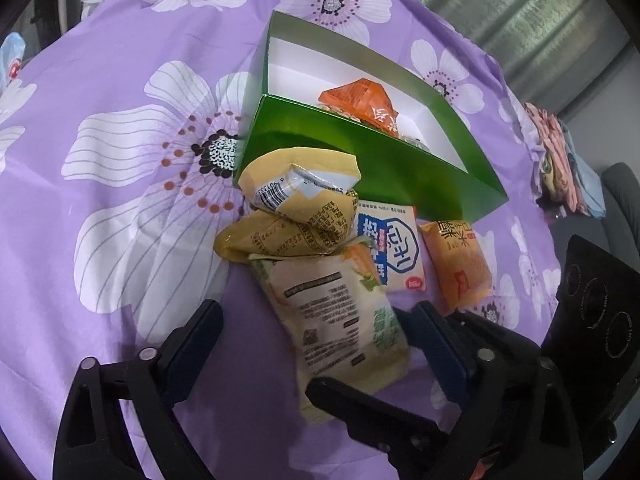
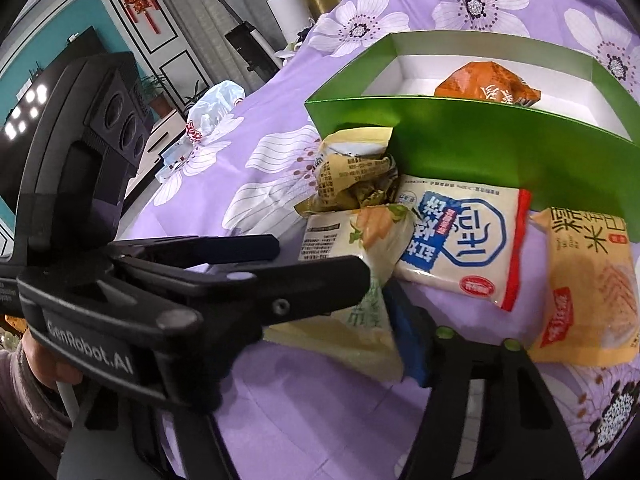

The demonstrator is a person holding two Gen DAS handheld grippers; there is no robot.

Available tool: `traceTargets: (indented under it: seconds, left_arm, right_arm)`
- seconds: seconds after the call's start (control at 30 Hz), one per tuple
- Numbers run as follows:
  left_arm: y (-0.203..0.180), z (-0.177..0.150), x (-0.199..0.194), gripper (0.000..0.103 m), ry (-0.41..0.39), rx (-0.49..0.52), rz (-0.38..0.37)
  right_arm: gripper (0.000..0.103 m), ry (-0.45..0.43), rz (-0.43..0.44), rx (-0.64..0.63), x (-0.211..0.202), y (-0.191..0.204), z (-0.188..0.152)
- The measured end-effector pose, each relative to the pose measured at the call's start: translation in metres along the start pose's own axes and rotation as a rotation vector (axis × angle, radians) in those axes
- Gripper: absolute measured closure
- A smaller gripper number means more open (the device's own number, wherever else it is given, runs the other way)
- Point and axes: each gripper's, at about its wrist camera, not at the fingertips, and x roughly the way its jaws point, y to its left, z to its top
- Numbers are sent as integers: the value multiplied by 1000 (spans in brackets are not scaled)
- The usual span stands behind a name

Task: Organize snacks
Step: 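Close both grippers on the pale green-printed bag and lift it, then carry the pale bag over the green box and lower it inside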

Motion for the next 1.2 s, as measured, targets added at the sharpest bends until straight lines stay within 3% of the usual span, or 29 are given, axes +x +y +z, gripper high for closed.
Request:
traceTargets:
  seconds: [0.03, 0.1, 0.47, 1.2]
  left_arm:
    - [-1, 0, 0, 26, 1, 1, -2]
    - [-2, 1, 4, 36, 12, 5, -11]
    - [-3, -5, -5, 54, 2, -3, -3]
    - [-74, -23, -52, 57, -84, 182, 0]
  right_arm:
    - [47, 3, -1, 0, 1, 0, 0]
    - [58, 11, 1, 2, 3, -2, 0]
    - [80, 4, 43, 5, 0, 0, -4]
    - [82, -133, 26, -20, -69, 22, -21]
